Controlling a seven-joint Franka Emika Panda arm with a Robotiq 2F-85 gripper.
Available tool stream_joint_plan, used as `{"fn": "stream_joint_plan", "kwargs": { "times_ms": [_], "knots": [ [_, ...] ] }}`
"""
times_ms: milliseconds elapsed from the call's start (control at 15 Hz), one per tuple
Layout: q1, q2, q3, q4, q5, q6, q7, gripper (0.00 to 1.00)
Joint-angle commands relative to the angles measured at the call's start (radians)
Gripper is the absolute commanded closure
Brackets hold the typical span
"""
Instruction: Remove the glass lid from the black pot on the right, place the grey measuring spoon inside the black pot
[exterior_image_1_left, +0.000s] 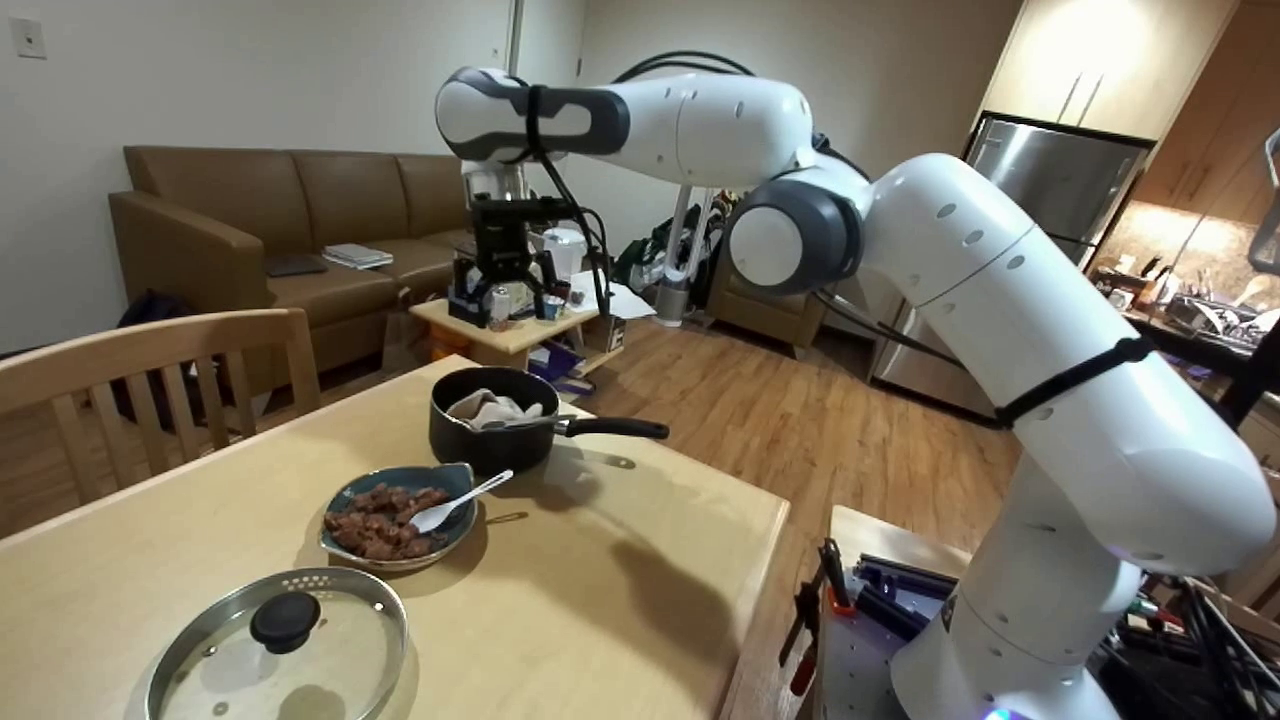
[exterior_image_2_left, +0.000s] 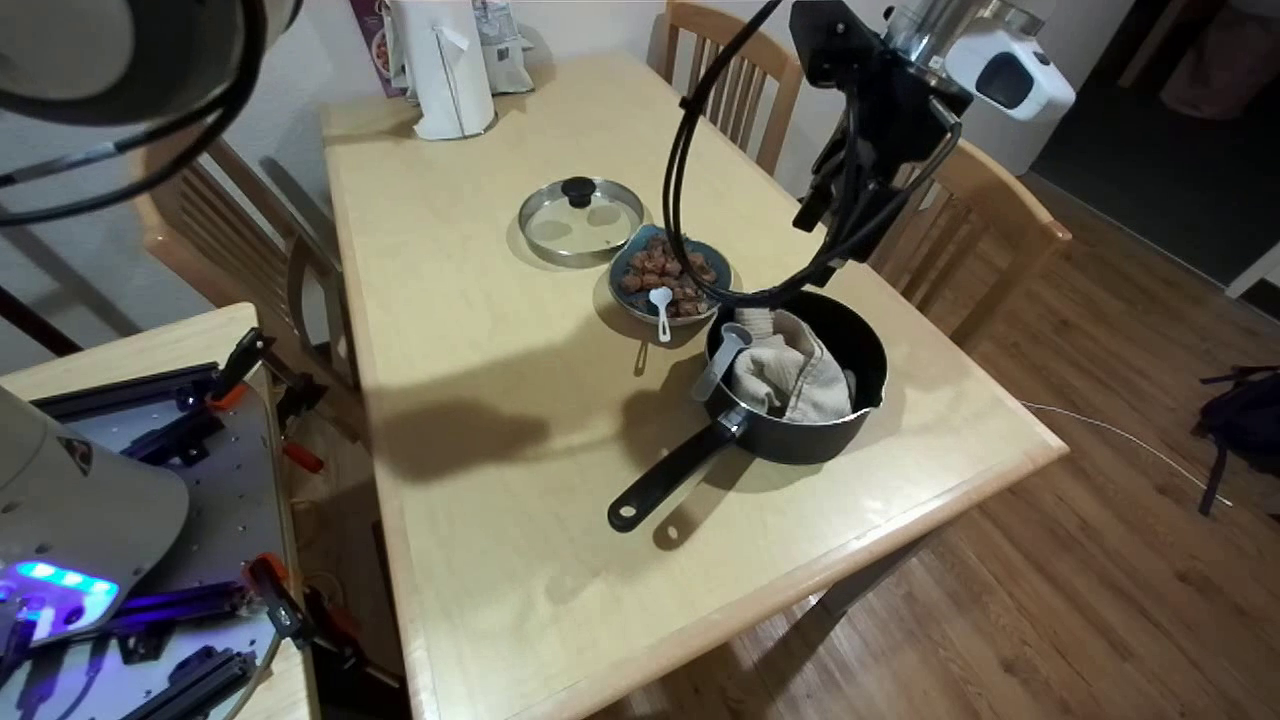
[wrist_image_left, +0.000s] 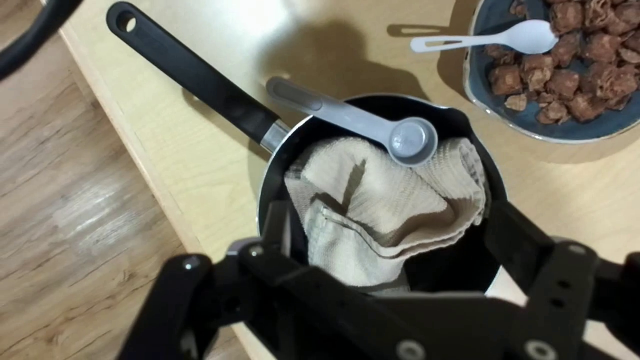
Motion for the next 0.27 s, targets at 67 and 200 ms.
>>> {"fn": "stream_joint_plan", "kwargs": {
  "times_ms": [67, 200],
  "knots": [
    [0.021, -0.009, -0.016, -0.040, -0.002, 0.019, 0.009, 0.00],
    [0.035, -0.015, -0.025, -0.077, -0.007, 0.045, 0.010, 0.00]
  ]
}}
